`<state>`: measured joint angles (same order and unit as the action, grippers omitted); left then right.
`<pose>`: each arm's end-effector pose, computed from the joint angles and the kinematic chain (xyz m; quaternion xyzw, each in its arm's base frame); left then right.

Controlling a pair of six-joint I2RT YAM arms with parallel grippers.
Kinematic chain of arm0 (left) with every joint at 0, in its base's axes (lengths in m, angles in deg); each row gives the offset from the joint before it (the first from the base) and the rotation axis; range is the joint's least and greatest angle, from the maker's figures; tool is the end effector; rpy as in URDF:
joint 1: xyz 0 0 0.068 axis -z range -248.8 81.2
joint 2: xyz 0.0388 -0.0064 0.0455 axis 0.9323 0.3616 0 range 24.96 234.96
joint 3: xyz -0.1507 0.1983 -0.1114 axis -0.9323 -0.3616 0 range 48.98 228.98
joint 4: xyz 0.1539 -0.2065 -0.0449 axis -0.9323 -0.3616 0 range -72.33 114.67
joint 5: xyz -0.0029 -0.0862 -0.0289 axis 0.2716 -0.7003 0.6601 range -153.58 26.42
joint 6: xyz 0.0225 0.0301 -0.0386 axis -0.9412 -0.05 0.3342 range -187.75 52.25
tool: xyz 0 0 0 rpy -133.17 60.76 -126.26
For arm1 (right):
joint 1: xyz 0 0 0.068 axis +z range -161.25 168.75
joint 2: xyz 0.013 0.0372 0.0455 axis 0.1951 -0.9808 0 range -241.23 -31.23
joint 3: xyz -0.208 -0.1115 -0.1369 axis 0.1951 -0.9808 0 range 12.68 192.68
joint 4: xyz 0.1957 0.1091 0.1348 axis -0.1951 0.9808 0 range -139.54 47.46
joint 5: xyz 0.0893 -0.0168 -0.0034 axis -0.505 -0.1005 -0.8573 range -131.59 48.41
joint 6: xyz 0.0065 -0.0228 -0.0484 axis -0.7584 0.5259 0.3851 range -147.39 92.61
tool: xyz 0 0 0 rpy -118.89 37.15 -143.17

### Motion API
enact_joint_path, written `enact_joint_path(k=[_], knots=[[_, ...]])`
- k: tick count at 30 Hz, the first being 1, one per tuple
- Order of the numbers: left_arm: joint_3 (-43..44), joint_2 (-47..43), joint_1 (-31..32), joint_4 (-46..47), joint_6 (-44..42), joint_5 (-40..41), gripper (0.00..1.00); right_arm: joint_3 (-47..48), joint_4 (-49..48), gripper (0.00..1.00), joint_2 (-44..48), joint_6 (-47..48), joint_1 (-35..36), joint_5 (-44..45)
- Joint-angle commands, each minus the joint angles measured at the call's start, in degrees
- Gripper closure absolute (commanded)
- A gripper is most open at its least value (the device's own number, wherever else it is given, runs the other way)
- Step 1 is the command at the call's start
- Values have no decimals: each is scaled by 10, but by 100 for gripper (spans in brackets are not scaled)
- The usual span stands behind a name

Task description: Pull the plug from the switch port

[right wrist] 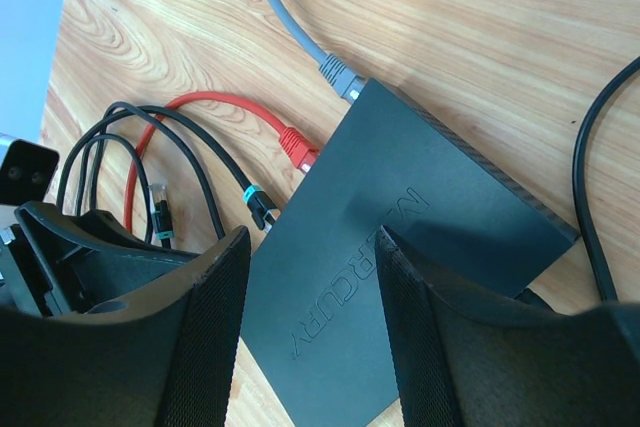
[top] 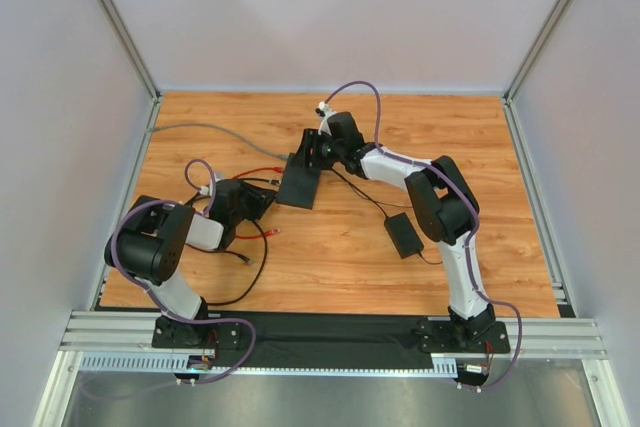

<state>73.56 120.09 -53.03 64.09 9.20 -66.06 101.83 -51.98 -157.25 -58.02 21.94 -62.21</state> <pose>0.2648 -0.0764 0.1088 -0.4339 0.7550 -0.3686 0.3254 0.4080 0.2819 0.1673 -0.1029 0.8683 0.3768 0.3056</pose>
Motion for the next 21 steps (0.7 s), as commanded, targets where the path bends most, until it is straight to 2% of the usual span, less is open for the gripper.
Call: enact_joint_path(k=[1, 12, 21], knots=[[-1, 16, 3, 32, 21, 5, 58, 23, -20, 45, -5, -5, 2, -7], [-9, 25, 3, 40, 34, 11, 60, 30, -16, 45, -13, -6, 2, -13], [-5, 36, 3, 37, 33, 7, 70, 37, -10, 45, -19, -5, 1, -14]])
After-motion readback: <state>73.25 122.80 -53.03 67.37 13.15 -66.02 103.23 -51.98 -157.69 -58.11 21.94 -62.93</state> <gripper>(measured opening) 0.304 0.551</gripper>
